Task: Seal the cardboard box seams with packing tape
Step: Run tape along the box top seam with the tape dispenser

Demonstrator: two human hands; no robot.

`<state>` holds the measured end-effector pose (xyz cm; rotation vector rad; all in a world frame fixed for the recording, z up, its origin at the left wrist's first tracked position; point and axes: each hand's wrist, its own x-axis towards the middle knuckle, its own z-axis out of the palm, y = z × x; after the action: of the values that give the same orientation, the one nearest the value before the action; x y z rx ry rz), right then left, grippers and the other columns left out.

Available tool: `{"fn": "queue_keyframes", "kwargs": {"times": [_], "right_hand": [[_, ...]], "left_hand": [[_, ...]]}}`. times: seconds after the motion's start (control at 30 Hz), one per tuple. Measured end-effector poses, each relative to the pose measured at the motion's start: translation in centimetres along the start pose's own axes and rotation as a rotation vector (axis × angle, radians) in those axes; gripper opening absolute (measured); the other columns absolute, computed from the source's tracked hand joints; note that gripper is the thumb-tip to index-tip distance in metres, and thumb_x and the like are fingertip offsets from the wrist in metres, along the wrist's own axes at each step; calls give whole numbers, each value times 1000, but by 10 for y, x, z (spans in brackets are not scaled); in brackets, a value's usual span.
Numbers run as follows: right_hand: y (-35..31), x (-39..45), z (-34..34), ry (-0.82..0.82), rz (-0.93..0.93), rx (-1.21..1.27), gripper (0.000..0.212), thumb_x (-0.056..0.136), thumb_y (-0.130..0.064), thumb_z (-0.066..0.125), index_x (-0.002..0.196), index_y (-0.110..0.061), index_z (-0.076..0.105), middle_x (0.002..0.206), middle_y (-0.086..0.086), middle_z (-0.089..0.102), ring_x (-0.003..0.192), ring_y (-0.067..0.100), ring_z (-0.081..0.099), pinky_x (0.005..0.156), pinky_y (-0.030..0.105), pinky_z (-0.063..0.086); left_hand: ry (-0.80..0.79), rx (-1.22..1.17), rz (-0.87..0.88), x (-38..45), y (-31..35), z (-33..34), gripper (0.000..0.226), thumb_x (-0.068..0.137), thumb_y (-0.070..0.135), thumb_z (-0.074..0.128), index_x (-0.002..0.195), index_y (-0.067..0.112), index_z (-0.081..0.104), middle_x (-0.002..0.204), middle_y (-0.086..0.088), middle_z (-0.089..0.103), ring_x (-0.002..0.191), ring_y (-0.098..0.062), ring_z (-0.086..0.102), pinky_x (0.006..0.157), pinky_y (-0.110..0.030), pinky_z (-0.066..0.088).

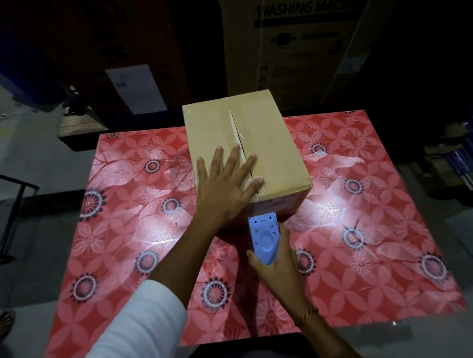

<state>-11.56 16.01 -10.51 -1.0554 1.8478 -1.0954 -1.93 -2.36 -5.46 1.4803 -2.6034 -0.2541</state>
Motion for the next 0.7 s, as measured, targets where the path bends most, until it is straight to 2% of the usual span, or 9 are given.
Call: {"fn": "queue_keyframes", "kwargs": {"times": [0.1,0.2,0.23,0.33,0.43,0.6,0.7], "right_hand": [[0,-3,-1,6,-6,-27,83,81,-15,82,151,-19,37,126,-3,64,107,-11,62,77,5,50],[-2,-8,-2,10,-3,-25,80,82,-20,81,149,-24,37,128,-3,65,107,8,68,81,27,61],[-2,-9,-2,12,-5,-31,80,82,-21,81,149,-24,36,127,-3,65,107,10,69,80,29,62],[-3,-12,-4,17,8,-43,81,82,-26,80,148,-30,34,124,-9,65,102,0,68,74,22,62],[-4,-16,-7,3,17,-40,80,82,-27,80,147,-35,34,122,-9,66,100,-2,67,70,18,60],[6,-30,-13,-17,17,-99,82,82,-25,83,150,-23,38,131,0,63,112,17,65,78,10,51],[8,-34,-16,-36,27,-112,82,82,-29,83,150,-24,38,136,-3,60,117,15,61,86,23,53]], "left_hand": [[-8,14,0,1,0,-2,70,94,74,10,158,45,13,171,5,6,158,-29,-2,120,-65,-3],[-19,11,1,0,1,-3,70,94,74,10,158,46,12,172,5,4,158,-29,-4,121,-65,-4],[-23,12,1,0,1,-4,70,94,74,11,158,46,12,172,5,4,158,-29,-4,121,-65,-4],[-31,17,2,0,2,-6,70,94,73,11,158,45,12,172,4,3,158,-29,-4,121,-66,-4],[-35,14,1,-1,3,-8,71,93,74,9,158,45,12,172,4,4,158,-29,-4,121,-65,-3],[-39,20,-6,0,3,-9,71,92,75,8,158,46,11,172,5,3,158,-29,-4,121,-65,-3],[-36,23,-6,1,2,-8,73,92,75,6,158,46,11,172,4,3,158,-29,-4,120,-65,-4]]}}
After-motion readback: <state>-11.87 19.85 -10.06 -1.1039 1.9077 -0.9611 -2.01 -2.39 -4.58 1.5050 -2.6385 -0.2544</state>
